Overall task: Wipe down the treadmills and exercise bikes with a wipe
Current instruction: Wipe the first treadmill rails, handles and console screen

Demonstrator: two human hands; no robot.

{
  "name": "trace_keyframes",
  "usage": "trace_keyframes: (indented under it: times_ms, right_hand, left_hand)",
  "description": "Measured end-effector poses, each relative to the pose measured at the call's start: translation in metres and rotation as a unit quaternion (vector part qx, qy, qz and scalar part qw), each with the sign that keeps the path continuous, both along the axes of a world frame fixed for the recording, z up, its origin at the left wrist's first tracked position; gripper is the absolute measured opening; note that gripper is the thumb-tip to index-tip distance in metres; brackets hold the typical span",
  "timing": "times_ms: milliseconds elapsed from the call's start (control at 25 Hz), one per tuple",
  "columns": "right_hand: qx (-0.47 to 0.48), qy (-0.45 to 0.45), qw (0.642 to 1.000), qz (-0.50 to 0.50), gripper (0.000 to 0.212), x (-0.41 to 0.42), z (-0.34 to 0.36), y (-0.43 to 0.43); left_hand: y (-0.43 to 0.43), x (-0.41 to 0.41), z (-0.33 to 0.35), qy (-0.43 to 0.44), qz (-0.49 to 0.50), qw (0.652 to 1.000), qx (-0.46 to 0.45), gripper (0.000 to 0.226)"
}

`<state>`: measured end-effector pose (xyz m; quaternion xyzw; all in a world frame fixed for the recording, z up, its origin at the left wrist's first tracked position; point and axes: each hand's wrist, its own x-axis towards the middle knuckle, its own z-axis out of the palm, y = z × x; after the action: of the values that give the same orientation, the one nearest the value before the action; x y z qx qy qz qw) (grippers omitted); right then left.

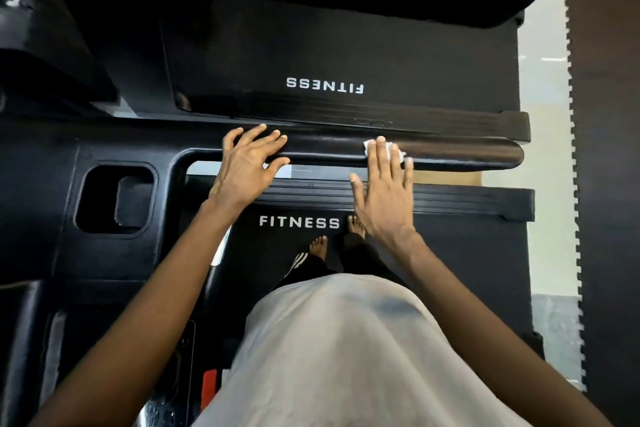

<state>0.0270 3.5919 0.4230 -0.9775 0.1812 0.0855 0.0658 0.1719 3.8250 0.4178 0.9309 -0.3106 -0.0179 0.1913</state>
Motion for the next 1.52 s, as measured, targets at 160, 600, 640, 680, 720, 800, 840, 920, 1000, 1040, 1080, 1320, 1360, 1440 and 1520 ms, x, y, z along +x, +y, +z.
trace_keyframes:
  times_ms: [160,600,640,680,720,800,840,920,1000,1040,1080,1320,1360,1440,1520]
  right_hand:
    - [-0.001,-0.004,1.0,0.019,0.066,-0.009,-0.004,-0.006]
    - [0.039,-0.07,0.996,-0.044,0.062,-0.017,-0.014,-0.03]
    - [0.043,-0.079,0.995,-0.042,0.059,-0.022,-0.014,-0.04]
    - [0.047,-0.091,0.993,-0.061,0.058,-0.029,-0.016,-0.054]
    - [0.051,-0.101,0.989,-0.096,0.057,-0.035,-0.018,-0.068]
    - [0.067,-0.116,0.975,-0.179,0.057,-0.043,-0.021,-0.091]
    - [0.074,-0.124,0.968,-0.206,0.057,-0.043,-0.022,-0.096]
    - [0.097,-0.154,0.957,-0.225,0.057,-0.041,-0.022,-0.093]
    - [0.141,-0.195,0.942,-0.235,0.056,-0.042,-0.02,-0.09]
    - [0.152,-0.205,0.935,-0.246,0.057,-0.045,-0.022,-0.089]
    - [0.154,-0.208,0.929,-0.263,0.058,-0.047,-0.023,-0.087]
    - [0.343,-0.266,0.79,-0.432,0.077,-0.016,-0.005,-0.067]
    - [0.39,-0.278,0.753,-0.451,0.077,-0.011,0.0,-0.065]
    - [0.474,-0.288,0.685,-0.472,0.075,-0.006,0.007,-0.065]
    - [0.519,-0.308,0.631,-0.488,0.074,-0.003,0.011,-0.078]
  left_hand:
    - [-0.006,0.002,-0.004,-0.001,-0.02,1.0,0.006,0.043]
    - [-0.075,0.002,0.009,0.042,-0.151,0.985,0.074,0.047]
    - [-0.084,0.001,0.01,0.061,-0.164,0.982,0.075,0.048]
    - [-0.092,0.002,0.011,0.074,-0.177,0.979,0.075,0.05]
    - [-0.099,0.002,0.013,0.083,-0.186,0.976,0.075,0.05]
    - [-0.109,-0.001,0.016,0.094,-0.193,0.974,0.073,0.05]
    - [-0.113,-0.002,0.017,0.098,-0.192,0.974,0.071,0.049]
    - [-0.119,-0.006,0.021,0.109,-0.185,0.974,0.073,0.049]
    - [-0.125,-0.008,0.026,0.119,-0.186,0.972,0.078,0.048]
    - [-0.128,-0.008,0.028,0.124,-0.189,0.971,0.08,0.047]
    - [-0.131,-0.009,0.03,0.128,-0.192,0.969,0.084,0.046]
    - [-0.147,-0.013,0.033,0.138,-0.197,0.965,0.104,0.047]
    - [-0.148,-0.014,0.034,0.136,-0.194,0.966,0.105,0.047]
    - [-0.149,-0.016,0.035,0.133,-0.19,0.967,0.109,0.047]
    - [-0.152,-0.018,0.036,0.127,-0.197,0.966,0.111,0.047]
